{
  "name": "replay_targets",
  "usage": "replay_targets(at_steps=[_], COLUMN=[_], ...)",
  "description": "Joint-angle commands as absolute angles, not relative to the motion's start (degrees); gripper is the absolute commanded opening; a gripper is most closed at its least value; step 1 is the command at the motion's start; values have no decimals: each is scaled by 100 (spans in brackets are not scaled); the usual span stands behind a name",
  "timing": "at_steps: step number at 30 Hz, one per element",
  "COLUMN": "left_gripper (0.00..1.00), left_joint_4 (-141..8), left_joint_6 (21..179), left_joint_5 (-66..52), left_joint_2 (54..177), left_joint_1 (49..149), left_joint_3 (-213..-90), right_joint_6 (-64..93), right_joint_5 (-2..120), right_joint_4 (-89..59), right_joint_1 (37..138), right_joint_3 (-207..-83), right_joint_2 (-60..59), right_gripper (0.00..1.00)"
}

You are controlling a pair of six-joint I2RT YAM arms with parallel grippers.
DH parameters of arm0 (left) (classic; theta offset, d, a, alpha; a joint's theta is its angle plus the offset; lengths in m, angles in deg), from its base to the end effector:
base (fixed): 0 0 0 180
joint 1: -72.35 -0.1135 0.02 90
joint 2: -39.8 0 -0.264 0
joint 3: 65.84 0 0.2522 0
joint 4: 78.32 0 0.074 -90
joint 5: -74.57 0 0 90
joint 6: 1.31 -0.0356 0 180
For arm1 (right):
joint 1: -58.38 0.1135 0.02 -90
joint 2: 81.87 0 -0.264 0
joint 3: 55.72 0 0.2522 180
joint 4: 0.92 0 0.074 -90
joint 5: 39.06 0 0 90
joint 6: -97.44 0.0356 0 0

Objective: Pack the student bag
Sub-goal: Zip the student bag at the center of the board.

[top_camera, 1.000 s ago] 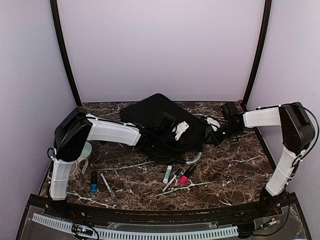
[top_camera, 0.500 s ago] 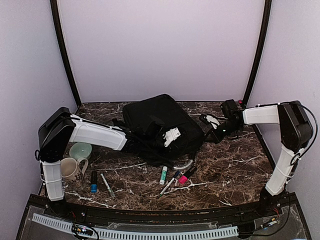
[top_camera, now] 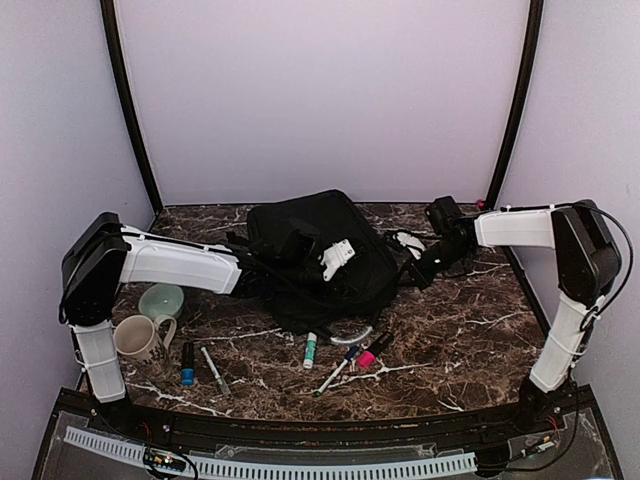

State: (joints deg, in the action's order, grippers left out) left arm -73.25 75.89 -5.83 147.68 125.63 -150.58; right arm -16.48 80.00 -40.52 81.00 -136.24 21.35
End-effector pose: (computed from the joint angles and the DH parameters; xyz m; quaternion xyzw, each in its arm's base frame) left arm 0.2518 -0.3475 0.2141 0.5022 0.6934 -0.2444 0.4552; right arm 0.3274 0.1552 0.1801 -0.4265 0.8397 0.2409 0.2345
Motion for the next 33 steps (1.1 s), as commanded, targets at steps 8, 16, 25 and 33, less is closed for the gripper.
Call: replay_targets(at_steps=[8,16,25,33], left_gripper=[62,25,0,0], left_joint_4=[-7610,-7719,-7755,-7676], left_joint_6=[7850,7725,7677,7580], left_joint_5=[-779,-1346,-940,-814], left_joint_2=[15798,15945,15731,15422], left_joint_1=[12841,12843,12858,12878], left_joint_3=[-16350,-16453,-16158,-15761], right_joint_6=[-1492,-1534,-1588,-1391], right_joint_5=[8502,8605,8637,8461], right_joint_4=[-4017,-4073,-4385,-4456], right_joint_1=[8432,8458,8297,8059], right_joint_3=[-13710,-13670,-14036,-14704], right_joint_2=[1616,1657,2286,2996], right_gripper=[0,0,0,0])
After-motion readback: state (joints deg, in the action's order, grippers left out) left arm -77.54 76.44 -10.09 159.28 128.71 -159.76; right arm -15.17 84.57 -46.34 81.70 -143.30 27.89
